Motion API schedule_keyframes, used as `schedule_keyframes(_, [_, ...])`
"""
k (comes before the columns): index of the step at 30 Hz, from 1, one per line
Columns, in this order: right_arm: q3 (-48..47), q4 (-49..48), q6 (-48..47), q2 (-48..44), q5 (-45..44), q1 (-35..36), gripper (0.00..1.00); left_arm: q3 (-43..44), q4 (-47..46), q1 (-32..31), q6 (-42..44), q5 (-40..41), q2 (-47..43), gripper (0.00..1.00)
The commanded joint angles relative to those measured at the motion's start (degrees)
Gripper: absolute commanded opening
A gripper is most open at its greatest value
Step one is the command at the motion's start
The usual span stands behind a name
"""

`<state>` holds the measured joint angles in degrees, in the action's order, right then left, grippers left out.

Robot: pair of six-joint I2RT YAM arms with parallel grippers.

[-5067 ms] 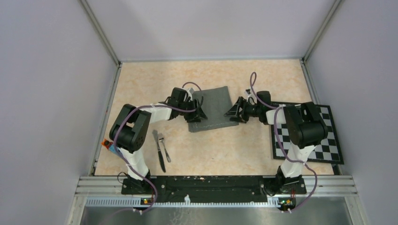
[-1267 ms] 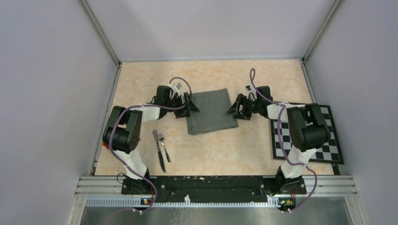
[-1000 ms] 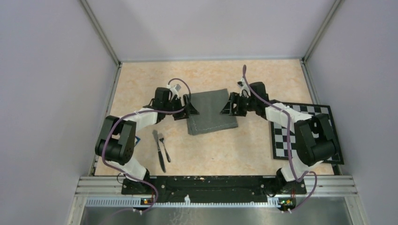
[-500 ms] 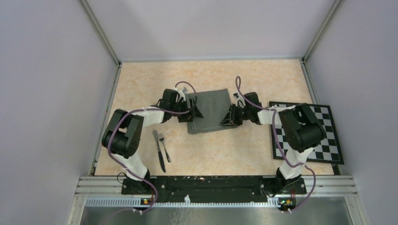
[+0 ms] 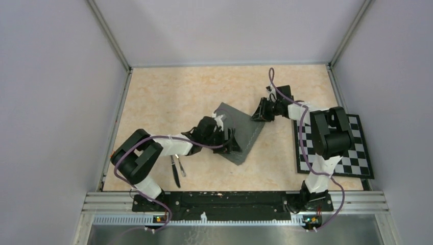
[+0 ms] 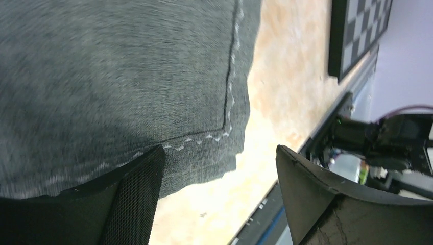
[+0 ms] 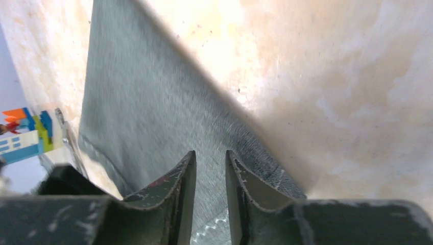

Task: Fold the napkin into a case and place the utensils inside
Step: Rotate the square-folded napkin at the center of the board, then smooth out the square-folded napkin at the center of the board.

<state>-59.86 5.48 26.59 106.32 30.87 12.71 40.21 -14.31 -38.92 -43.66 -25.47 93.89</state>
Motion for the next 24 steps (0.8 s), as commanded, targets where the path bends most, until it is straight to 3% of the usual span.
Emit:
schedule_keyframes(1, [-8.08,9.42,-6.35,-2.65,-4.0,2.14,0.3,-0.95,-0.18,-6.07,-7.17,1.28,-2.4,0.85])
schedule_keyframes(4, [-6.18,10.22,-7.43,-7.26,-2.15,4.31,0.38,1.34,4.5,-5.89,-3.7,3.11,-7.41,0.86])
schedule_keyframes(6, [-2.87,9.54,-7.46,-9.38,0.88,5.09,0.42,5.05,15.14,-5.27,0.78,7.48,-9.81,0.87])
schedule_keyframes(9, [3.58,5.95,-5.07,-11.46,6.39,5.13,0.43,8.96,26.31,-2.72,7.17,14.51,-11.81,0.89])
schedule_keyframes(12, [8.04,3.12,-4.07,-12.13,8.72,5.14,0.43,7.54,29.11,3.23,10.49,13.41,-13.46,0.87])
schedule_keyframes(14, [9.04,3.82,-5.0,-11.95,8.54,5.13,0.43,6.18,29.1,8.04,12.81,11.68,-14.31,0.8])
schedule_keyframes(16, [9.51,4.59,-5.91,-11.82,7.88,5.15,0.43,6.95,32.43,9.88,15.07,14.87,-14.52,0.62])
schedule_keyframes(17, [9.74,4.78,-6.2,-11.9,7.69,5.16,0.43,7.47,34.12,10.15,16.45,16.17,-14.52,0.58])
schedule_keyframes(24, [9.15,4.9,-6.51,-12.6,8.16,5.13,0.42,9.85,40.23,10.3,18.5,17.86,-11.17,0.48])
